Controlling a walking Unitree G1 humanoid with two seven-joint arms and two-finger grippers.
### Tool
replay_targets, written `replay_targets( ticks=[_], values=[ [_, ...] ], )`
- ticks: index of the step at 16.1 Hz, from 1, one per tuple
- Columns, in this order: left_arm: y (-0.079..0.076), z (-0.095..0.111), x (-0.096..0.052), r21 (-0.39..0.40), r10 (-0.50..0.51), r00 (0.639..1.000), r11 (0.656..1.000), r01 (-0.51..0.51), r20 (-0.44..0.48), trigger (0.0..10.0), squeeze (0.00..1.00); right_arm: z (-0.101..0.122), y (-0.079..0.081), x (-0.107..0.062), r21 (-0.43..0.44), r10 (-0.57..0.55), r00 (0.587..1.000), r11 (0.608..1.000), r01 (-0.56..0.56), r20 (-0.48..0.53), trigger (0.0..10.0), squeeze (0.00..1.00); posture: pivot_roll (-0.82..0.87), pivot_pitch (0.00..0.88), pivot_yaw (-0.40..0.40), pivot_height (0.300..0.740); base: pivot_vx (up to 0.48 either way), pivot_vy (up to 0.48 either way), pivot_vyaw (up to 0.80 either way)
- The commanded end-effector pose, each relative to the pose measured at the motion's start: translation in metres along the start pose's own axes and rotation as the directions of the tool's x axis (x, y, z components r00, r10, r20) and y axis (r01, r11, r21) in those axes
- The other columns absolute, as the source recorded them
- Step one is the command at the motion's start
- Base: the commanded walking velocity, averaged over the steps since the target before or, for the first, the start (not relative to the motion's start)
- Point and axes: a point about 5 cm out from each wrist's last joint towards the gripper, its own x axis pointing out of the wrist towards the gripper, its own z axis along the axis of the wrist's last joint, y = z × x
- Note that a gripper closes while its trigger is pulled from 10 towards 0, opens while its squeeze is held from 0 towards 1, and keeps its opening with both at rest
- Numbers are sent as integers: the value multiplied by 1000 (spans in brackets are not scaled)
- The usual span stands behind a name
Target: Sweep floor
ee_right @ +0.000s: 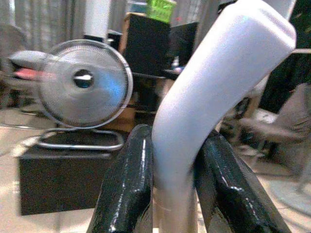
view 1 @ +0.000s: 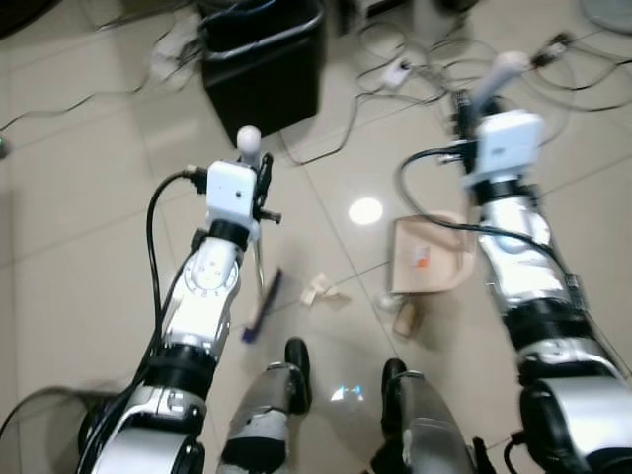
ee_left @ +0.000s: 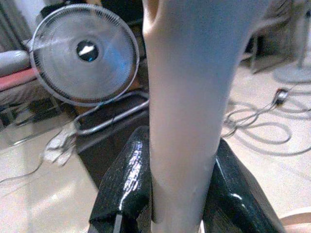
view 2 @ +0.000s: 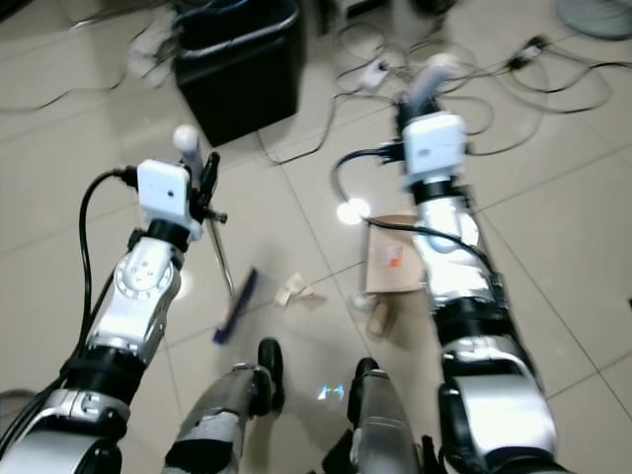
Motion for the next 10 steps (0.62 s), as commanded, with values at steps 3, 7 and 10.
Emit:
replay_targets(
  ticks=[3,7,10],
  values=[
    [-3,1,4,15,16,1000,1000,-16,14,10000,0,7,17,9,53,14,998,998,-17,61,10000,0,94,418,94,740,0,0,0],
    [-16,-2,8,-3,21,1000,1000,-21,15,10000,0,-1,35,11,66,63,998,996,-63,-3,10000,0,100,426,92,740,0,0,0],
    [-24,-2,14,-38,47,999,998,-47,6,10000,0,-15,55,0,147,148,985,980,-133,-93,10000,0,91,426,92,740,0,0,0]
  ],
)
